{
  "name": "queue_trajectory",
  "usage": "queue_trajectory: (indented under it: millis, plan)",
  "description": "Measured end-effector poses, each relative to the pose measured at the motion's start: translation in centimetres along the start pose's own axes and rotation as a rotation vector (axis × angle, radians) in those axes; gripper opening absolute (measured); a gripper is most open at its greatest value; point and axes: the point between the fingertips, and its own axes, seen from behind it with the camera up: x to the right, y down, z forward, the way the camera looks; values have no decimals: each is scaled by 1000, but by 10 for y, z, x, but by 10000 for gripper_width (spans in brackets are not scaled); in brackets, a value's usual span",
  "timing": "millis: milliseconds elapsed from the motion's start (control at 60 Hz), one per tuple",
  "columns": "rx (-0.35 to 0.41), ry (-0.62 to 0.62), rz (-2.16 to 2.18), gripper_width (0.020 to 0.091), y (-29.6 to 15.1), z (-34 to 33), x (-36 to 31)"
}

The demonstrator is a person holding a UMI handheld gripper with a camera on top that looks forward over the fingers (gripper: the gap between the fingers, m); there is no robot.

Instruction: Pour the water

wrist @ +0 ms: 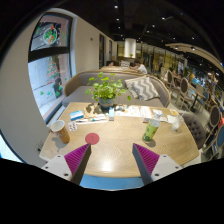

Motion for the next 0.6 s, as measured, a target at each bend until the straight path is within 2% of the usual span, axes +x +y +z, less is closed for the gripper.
queue_trajectory:
  millis: [100, 133, 300, 483, 600]
  plan:
    - [-11, 18, 15, 852, 5, 4, 15]
    - [-16, 20, 15, 852, 13, 17, 45]
    - [-40, 37, 27, 854, 35, 58, 112]
    - [-18, 49, 35, 853, 41, 120, 182]
    - [18, 35, 47, 854, 28, 168, 212]
